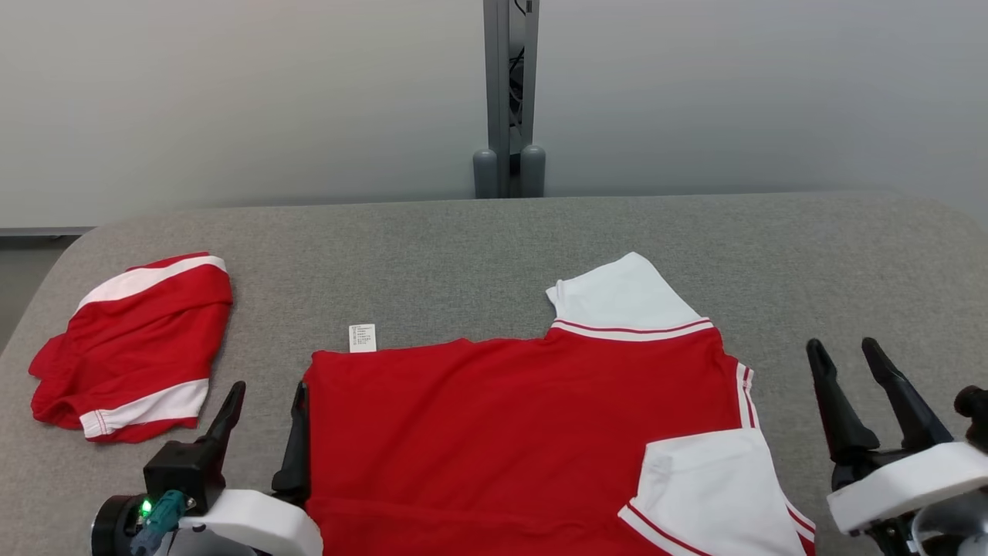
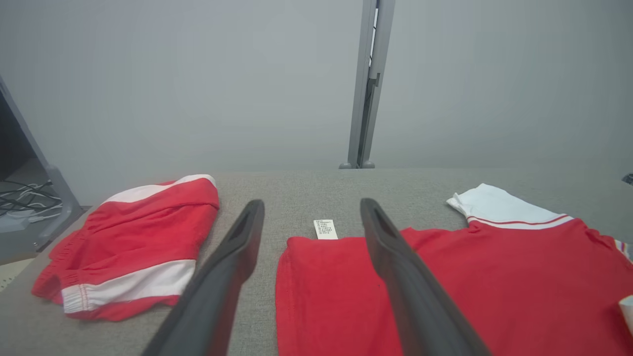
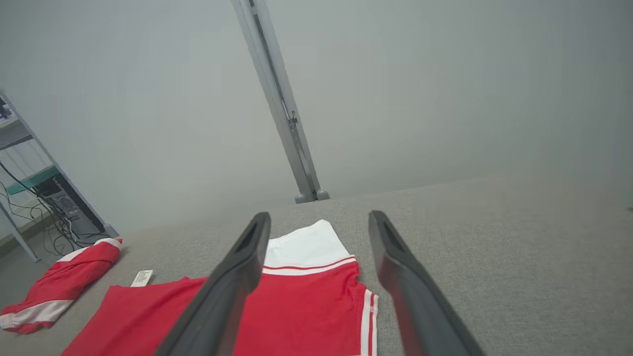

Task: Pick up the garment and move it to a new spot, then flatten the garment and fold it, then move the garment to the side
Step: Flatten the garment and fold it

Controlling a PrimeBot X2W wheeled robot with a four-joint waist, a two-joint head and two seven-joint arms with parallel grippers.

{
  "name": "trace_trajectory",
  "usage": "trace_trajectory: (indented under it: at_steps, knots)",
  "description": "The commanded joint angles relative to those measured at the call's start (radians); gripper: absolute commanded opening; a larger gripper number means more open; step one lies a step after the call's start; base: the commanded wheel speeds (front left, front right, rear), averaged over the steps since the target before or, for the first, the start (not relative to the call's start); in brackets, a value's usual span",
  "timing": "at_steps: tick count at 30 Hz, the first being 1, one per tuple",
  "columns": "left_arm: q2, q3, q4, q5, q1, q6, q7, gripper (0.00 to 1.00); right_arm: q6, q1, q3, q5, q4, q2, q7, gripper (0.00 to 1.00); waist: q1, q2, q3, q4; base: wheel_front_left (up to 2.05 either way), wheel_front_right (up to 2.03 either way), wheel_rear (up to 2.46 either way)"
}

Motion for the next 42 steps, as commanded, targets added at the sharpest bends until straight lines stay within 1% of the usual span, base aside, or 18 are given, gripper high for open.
trace_trajectory:
  at_steps: [1, 4, 5, 7, 10, 13, 20, 25, 29, 30, 33, 37, 42]
  knots:
    - [-0.012, 0.002, 0.015, 0.007, -0.022, -0.001, -0.040, 1.00, 0.001, -0.011, 0.018, -0.023, 0.020, -0.004, -0.055, 1.00, 0.0000, 0.0000, 0.003, -0.005, 0.00, 0.00, 0.00]
    - [-0.051, 0.011, 0.056, -0.007, -0.028, -0.002, -0.121, 1.00, 0.001, -0.022, 0.051, -0.072, 0.058, 0.014, -0.170, 1.00, 0.0000, 0.0000, 0.007, -0.012, 0.00, 0.00, 0.00]
    - [-0.051, 0.011, 0.056, -0.007, -0.028, -0.002, -0.121, 1.00, 0.001, -0.022, 0.051, -0.072, 0.058, 0.014, -0.170, 1.00, 0.0000, 0.0000, 0.007, -0.012, 0.00, 0.00, 0.00]
    - [-0.068, 0.019, 0.083, -0.001, -0.027, -0.009, -0.151, 1.00, 0.001, -0.028, 0.061, -0.091, 0.086, 0.030, -0.230, 1.00, 0.0000, 0.0000, 0.010, -0.018, 0.00, 0.00, 0.00]
    - [-0.095, 0.036, 0.107, 0.009, -0.015, -0.024, -0.170, 1.00, 0.001, -0.028, 0.070, -0.123, 0.121, 0.051, -0.282, 1.00, 0.0000, 0.0000, 0.014, -0.025, 0.00, 0.00, 0.00]
    - [-0.123, 0.070, 0.100, 0.035, -0.003, -0.043, -0.173, 1.00, 0.001, -0.026, 0.079, -0.142, 0.154, 0.070, -0.304, 1.00, 0.0000, 0.0000, 0.020, -0.029, 0.00, 0.00, 0.00]
    - [-0.172, 0.142, 0.125, 0.096, 0.019, -0.099, -0.174, 1.00, 0.001, -0.040, 0.101, -0.155, 0.204, 0.082, -0.318, 1.00, 0.0000, 0.0000, 0.029, -0.040, 0.00, 0.00, 0.00]
    - [-0.188, 0.175, 0.145, 0.132, 0.010, -0.131, -0.174, 1.00, 0.001, -0.054, 0.097, -0.149, 0.211, 0.086, -0.320, 1.00, 0.0000, 0.0000, 0.036, -0.047, 0.00, 0.00, 0.00]
    - [-0.200, 0.194, 0.166, 0.153, 0.003, -0.148, -0.173, 1.00, 0.001, -0.056, 0.092, -0.145, 0.209, 0.088, -0.320, 1.00, 0.0000, 0.0000, 0.041, -0.050, 0.00, 0.00, 0.00]
    - [-0.201, 0.197, 0.175, 0.157, 0.003, -0.153, -0.173, 1.00, 0.001, -0.057, 0.092, -0.145, 0.207, 0.089, -0.320, 1.00, 0.0000, 0.0000, 0.043, -0.051, 0.00, 0.00, 0.00]
    - [-0.194, 0.199, 0.235, 0.180, -0.012, -0.147, -0.173, 1.00, 0.001, -0.060, 0.092, -0.146, 0.209, 0.091, -0.320, 1.00, 0.0000, 0.0000, 0.054, -0.051, 0.00, 0.00, 0.00]
    - [-0.158, 0.198, 0.329, 0.197, -0.074, -0.150, -0.156, 1.00, 0.001, -0.076, 0.095, -0.141, 0.212, 0.092, -0.321, 1.00, 0.0000, 0.0000, 0.080, -0.057, 0.00, 0.00, 0.00]
    - [-0.100, 0.187, 0.400, 0.220, -0.185, -0.162, -0.062, 1.00, 0.001, -0.098, 0.100, -0.146, 0.205, 0.094, -0.320, 1.00, 0.0000, 0.0000, 0.133, -0.076, 0.00, 0.00, 0.00]
